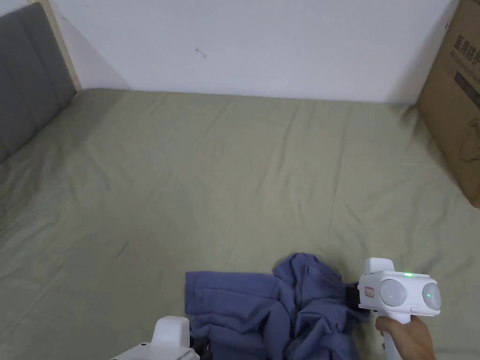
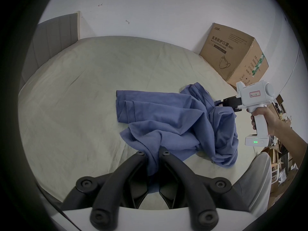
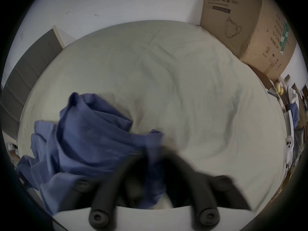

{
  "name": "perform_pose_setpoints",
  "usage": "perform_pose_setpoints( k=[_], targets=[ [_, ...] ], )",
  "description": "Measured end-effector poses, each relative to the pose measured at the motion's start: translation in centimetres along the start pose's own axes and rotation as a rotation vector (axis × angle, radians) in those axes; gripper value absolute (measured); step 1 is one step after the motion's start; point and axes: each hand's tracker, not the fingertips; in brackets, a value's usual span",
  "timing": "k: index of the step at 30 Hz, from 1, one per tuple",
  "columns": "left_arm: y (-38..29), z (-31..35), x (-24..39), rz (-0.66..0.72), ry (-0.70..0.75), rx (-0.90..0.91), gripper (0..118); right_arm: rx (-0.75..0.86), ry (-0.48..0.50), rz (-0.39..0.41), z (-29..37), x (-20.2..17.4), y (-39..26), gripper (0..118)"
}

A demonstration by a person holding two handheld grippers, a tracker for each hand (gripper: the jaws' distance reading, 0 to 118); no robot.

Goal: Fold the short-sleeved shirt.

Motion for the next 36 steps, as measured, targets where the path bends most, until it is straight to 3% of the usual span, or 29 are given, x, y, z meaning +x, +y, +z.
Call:
perform_pose_setpoints(
  k=[1,5,9,13,22,30,36],
  targets=[
    [0.0,0.0,-0.1,0.006,-0.006,0.001,8,0.006,0.029,0.022,0.7,0.1,-0.2,4],
    [0.4,0.5,-0.1,0.032,-0.027,0.017,8,0.087,0.004,0.091,3.3,0.4,-0.1,4],
    [1.9,1.9,-0.1,0.06,-0.05,0.075,8,0.219,0.055,0.059,8.5,2.3,0.6,3],
    [4.9,3.8,-0.6,0.096,-0.076,0.163,8,0.37,0.044,0.067,15.8,3.2,1.9,3],
    [17.2,9.2,-3.5,0.029,0.022,0.398,8,0.613,0.0,0.019,28.4,5.7,6.3,3],
    [29.4,12.2,-5.1,-0.076,0.175,0.511,7,0.744,-0.015,-0.028,33.5,7.2,12.6,3],
    [37.5,13.1,-4.6,-0.059,0.194,0.556,7,0.832,-0.054,-0.019,35.6,6.7,17.0,3]
  ],
)
